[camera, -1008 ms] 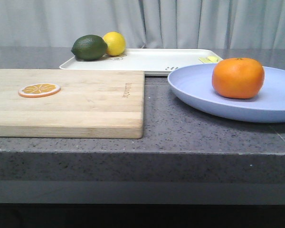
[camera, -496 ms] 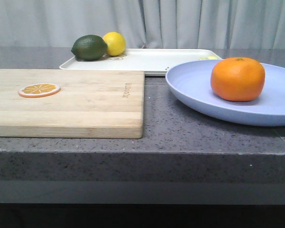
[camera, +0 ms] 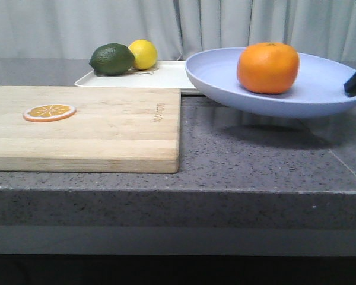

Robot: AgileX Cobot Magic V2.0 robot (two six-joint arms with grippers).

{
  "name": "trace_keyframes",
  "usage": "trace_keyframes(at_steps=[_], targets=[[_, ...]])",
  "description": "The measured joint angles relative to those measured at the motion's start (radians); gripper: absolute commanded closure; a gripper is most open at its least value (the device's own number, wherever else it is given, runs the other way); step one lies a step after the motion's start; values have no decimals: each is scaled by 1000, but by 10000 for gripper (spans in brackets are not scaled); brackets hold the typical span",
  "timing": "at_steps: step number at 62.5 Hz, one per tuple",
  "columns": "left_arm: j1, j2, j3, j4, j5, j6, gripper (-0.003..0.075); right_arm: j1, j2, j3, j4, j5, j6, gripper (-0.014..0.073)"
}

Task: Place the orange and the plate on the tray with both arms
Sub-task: 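Lift the plate with the right gripper and carry it onto the white tray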

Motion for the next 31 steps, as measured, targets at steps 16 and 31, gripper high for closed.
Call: trace_keyframes(at_steps=[16, 31], targets=[[0, 0, 0, 0, 0, 0, 47, 96, 134, -245, -18, 0, 172, 661], [0, 0, 0, 0, 0, 0, 47, 166, 344, -549, -77, 11, 311, 661]])
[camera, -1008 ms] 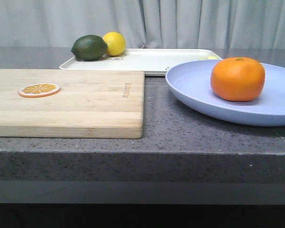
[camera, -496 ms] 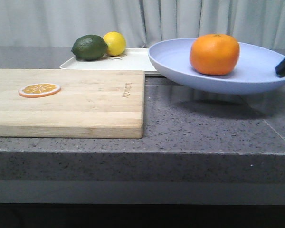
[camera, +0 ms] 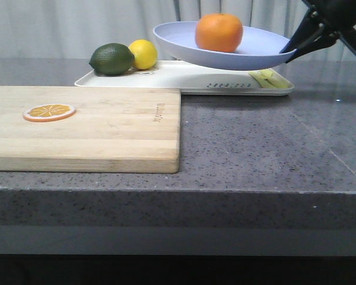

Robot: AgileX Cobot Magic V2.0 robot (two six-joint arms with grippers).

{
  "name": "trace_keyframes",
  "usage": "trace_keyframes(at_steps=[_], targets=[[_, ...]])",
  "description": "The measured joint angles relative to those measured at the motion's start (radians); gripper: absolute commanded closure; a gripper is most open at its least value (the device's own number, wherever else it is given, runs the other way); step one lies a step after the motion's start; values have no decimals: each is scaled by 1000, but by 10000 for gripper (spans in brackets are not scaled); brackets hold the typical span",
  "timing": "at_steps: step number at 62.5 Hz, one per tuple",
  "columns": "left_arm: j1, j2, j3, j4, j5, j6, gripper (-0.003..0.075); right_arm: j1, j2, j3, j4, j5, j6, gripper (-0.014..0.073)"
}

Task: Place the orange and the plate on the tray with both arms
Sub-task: 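Lift the plate with the right gripper and carry it onto the white tray, then lower the plate onto the tray, open the right gripper and withdraw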

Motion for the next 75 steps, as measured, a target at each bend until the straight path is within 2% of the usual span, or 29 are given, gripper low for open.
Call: trace_keyframes(at_steps=[14, 26, 55, 60, 70, 75], targets=[[0, 0, 0, 0, 0, 0, 47, 60, 202, -313, -127, 45, 164, 661], [0, 0, 0, 0, 0, 0, 47, 91, 321, -500, -207, 113, 254, 661], [0, 0, 0, 0, 0, 0, 47, 92, 349, -542, -222, 149, 273, 651], [0, 0, 0, 0, 0, 0, 47, 92, 349, -542, -222, 150, 273, 593], [0, 0, 0, 0, 0, 0, 47, 92, 349, -543, -220, 148, 275, 355], [0, 0, 0, 0, 0, 0, 47, 92, 349, -544, -215, 137, 277, 270]])
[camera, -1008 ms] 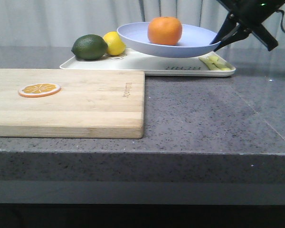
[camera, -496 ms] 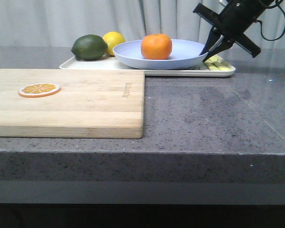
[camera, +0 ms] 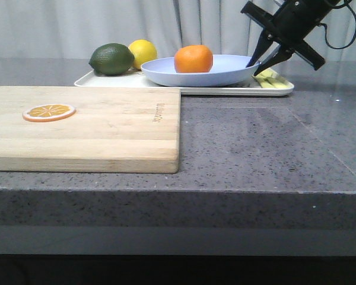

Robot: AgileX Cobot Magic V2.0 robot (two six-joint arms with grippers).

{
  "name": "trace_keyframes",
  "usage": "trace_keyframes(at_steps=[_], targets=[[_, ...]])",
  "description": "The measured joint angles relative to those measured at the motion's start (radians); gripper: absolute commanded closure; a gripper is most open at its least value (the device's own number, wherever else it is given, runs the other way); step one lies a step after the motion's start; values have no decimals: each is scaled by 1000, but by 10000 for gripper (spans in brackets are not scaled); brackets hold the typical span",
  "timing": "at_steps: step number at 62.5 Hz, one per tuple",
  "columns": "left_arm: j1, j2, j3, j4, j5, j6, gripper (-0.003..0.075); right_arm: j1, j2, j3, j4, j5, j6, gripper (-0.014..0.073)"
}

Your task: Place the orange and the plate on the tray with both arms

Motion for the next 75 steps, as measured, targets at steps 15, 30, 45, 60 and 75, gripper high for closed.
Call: trace_keyframes(at_steps=[15, 30, 45, 60, 75], targets=[[0, 0, 0, 0, 0, 0, 47, 0, -7, -2, 7, -36, 4, 218], [0, 0, 0, 0, 0, 0, 47, 0, -119, -2, -130, -22, -14, 220], [0, 0, 0, 0, 0, 0, 47, 0, -351, 6, -302, 26, -175, 220], [0, 0, 0, 0, 0, 0, 47, 2, -692, 253, -336, 12, -323, 220], [0, 0, 0, 0, 0, 0, 47, 2, -1004, 613, -338, -18, -387, 220]])
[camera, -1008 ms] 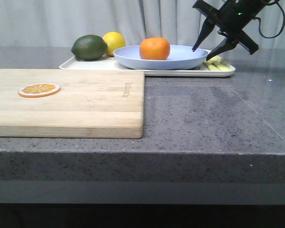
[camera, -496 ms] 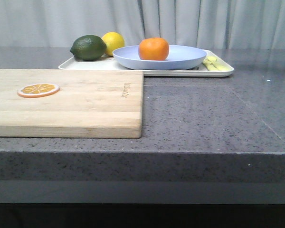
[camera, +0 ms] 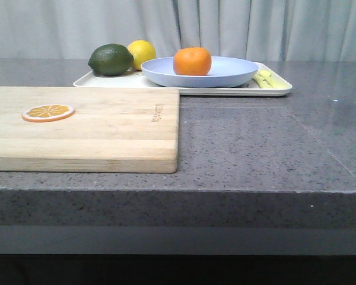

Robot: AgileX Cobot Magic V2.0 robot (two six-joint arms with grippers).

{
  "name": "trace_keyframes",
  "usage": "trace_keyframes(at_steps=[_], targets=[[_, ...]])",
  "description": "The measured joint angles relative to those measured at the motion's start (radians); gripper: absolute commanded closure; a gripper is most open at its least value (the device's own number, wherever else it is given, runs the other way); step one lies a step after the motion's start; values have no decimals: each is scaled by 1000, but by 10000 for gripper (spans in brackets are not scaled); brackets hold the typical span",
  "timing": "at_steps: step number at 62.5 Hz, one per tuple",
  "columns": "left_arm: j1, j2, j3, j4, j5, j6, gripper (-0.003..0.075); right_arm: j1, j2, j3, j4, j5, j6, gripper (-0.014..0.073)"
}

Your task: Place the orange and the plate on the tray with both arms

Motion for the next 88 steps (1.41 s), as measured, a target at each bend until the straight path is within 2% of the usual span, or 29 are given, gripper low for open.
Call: trace_keyframes(at_steps=[15, 35, 59, 68, 71, 75, 83, 88], targets=[[0, 0, 0, 0, 0, 0, 47, 0, -237, 320, -35, -23, -2, 220], [0, 0, 0, 0, 0, 0, 48, 0, -580, 631, -76, -23, -2, 220], [0, 0, 0, 0, 0, 0, 48, 0, -946, 793, -78, -3, -2, 220], [0, 0, 0, 0, 0, 0, 51, 0, -1003, 804, -78, -9, -2, 224], [0, 0, 0, 0, 0, 0, 71, 0, -1005, 807, -78, -9, -2, 245], [0, 0, 0, 0, 0, 0, 136, 0, -1005, 807, -78, -9, -2, 302], [0, 0, 0, 0, 0, 0, 339, 0, -1005, 807, -78, -9, -2, 469], [0, 0, 0, 0, 0, 0, 475, 0, -1005, 808, -78, -9, -2, 539]])
